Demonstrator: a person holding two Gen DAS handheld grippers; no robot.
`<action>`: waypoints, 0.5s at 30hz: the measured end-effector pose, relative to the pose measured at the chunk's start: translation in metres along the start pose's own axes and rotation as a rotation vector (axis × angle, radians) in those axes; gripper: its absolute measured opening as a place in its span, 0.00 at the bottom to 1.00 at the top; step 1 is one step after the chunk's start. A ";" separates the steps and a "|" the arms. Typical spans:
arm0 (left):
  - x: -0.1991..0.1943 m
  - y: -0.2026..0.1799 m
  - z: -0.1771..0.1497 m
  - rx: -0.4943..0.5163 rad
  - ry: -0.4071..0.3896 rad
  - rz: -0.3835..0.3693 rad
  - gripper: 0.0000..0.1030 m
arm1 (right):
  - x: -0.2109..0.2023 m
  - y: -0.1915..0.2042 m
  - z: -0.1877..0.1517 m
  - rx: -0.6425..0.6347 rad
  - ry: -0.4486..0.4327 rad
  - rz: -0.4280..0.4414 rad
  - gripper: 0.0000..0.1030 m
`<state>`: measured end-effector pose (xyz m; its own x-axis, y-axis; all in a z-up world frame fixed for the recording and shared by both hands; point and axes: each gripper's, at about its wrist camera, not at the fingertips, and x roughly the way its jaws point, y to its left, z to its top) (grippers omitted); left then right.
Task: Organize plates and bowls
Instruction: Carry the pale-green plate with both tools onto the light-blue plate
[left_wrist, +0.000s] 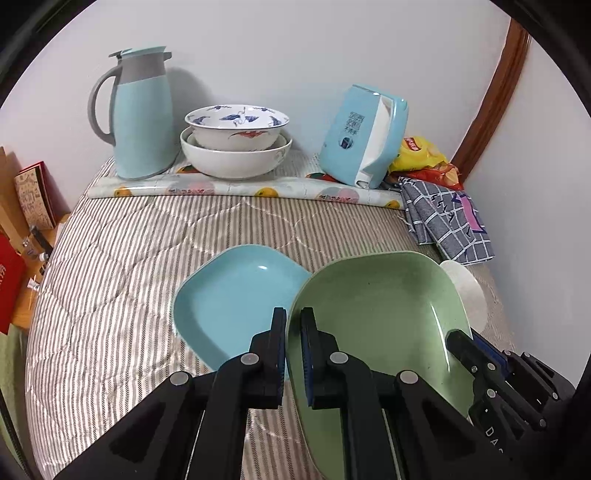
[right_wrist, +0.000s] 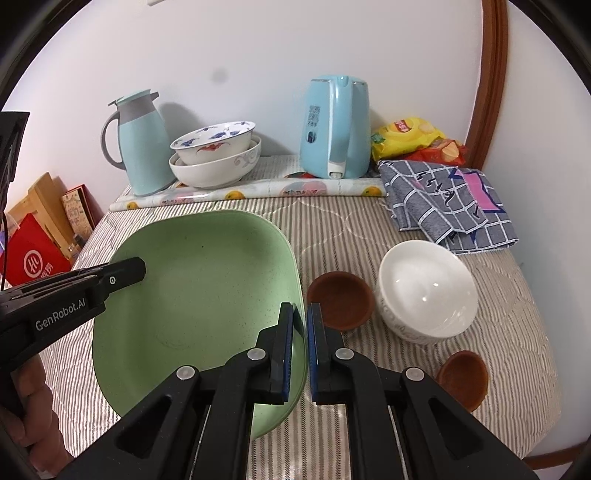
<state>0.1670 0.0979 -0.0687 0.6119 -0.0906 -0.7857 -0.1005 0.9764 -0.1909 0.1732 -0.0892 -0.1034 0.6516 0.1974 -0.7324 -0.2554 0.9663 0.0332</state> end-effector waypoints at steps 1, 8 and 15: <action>0.001 0.002 -0.001 -0.001 0.002 0.003 0.08 | 0.002 0.002 -0.001 0.000 0.004 0.003 0.07; 0.012 0.026 -0.013 -0.029 0.032 0.032 0.08 | 0.020 0.020 -0.009 -0.017 0.039 0.027 0.07; 0.018 0.057 -0.022 -0.076 0.056 0.074 0.08 | 0.039 0.045 -0.016 -0.060 0.079 0.066 0.07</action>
<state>0.1553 0.1480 -0.1065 0.5562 -0.0312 -0.8305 -0.2044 0.9634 -0.1732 0.1758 -0.0405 -0.1410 0.5741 0.2439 -0.7816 -0.3395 0.9396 0.0438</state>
